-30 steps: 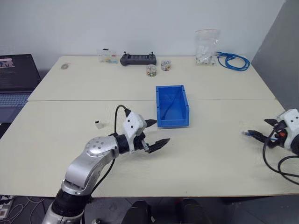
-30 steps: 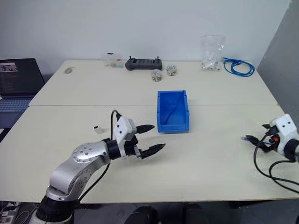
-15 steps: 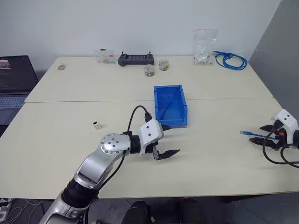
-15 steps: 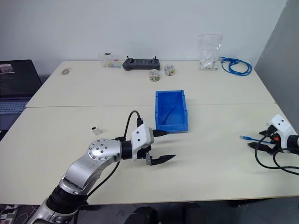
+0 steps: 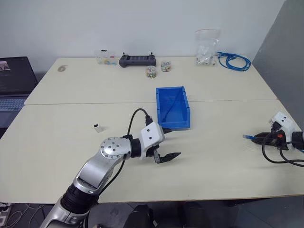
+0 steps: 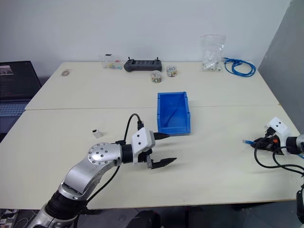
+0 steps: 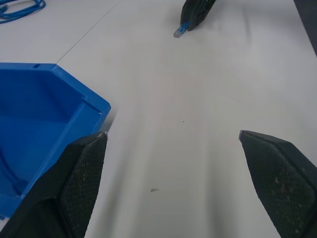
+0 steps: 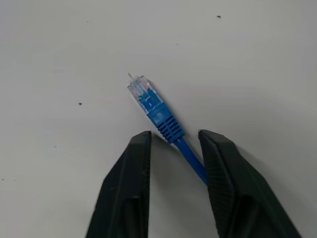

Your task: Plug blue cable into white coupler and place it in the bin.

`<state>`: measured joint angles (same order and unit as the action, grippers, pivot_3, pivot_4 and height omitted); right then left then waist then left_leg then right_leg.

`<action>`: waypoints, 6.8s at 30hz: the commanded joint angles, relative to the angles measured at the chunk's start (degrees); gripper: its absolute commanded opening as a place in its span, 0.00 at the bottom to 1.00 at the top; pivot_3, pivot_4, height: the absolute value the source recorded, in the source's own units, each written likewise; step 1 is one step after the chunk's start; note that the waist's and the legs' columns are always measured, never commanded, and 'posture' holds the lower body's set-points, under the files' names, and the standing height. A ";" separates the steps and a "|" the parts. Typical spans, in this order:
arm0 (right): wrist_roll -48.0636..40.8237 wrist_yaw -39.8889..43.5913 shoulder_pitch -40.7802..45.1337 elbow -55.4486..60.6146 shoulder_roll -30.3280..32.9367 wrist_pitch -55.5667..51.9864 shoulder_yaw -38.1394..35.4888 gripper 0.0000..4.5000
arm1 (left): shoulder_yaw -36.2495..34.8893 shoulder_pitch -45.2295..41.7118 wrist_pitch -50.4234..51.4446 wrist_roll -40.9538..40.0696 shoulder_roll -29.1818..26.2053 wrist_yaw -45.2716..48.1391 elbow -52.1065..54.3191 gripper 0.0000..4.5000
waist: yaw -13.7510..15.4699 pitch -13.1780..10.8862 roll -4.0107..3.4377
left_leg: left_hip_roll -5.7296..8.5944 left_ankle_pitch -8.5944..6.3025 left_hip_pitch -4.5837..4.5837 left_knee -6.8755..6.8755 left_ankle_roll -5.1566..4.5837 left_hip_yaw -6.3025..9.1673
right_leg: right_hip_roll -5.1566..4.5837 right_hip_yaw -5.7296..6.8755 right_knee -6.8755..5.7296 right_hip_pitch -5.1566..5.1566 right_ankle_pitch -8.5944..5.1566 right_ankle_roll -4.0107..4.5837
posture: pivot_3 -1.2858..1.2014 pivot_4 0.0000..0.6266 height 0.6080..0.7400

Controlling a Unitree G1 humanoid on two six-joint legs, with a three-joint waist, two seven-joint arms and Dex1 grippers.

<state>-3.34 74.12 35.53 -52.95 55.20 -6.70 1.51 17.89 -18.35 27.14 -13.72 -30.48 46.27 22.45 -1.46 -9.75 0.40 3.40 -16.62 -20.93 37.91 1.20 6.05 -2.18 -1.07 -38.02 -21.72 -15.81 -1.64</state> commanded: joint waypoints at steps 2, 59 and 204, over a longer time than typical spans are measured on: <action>0.25 3.06 -0.80 5.08 -0.30 4.64 0.77 0.05 | -2.25 1.32 -0.18 -0.57 -0.61 -0.63 3.05 1.00 | -0.08 0.00 0.00 | 0.00 0.00 0.00 0.00 0.00 0.00 | 0.00 0.00 -0.01 0.00 0.00 0.00 | 0.52 0.24 1.00; -17.19 -14.50 -21.16 86.70 -19.25 -44.50 4.39 0.85 | -5.36 6.61 -16.76 5.58 -4.69 8.72 -20.48 1.00 | 1.43 -0.04 -0.05 | -0.01 -0.07 -0.60 0.01 -0.12 0.37 | -0.02 0.32 -0.01 -0.63 0.20 0.25 | 0.52 0.24 1.00; -59.82 -48.33 -18.78 76.24 -30.24 -42.81 -4.91 0.04 | -27.94 30.17 6.06 7.84 13.26 -45.57 7.38 1.00 | 2.31 -0.08 0.11 | -0.03 0.19 -0.96 -0.01 -0.36 0.30 | 0.04 0.26 0.23 -0.87 0.32 -0.18 | 0.52 0.24 1.00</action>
<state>-63.49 24.92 15.51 22.37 25.12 -50.34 -3.14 -9.51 14.41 30.26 -7.83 -17.70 3.05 29.41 0.86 -9.83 0.51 3.35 -16.43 -21.89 37.90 0.83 6.36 -2.12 -0.80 -37.79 -22.59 -15.47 -1.83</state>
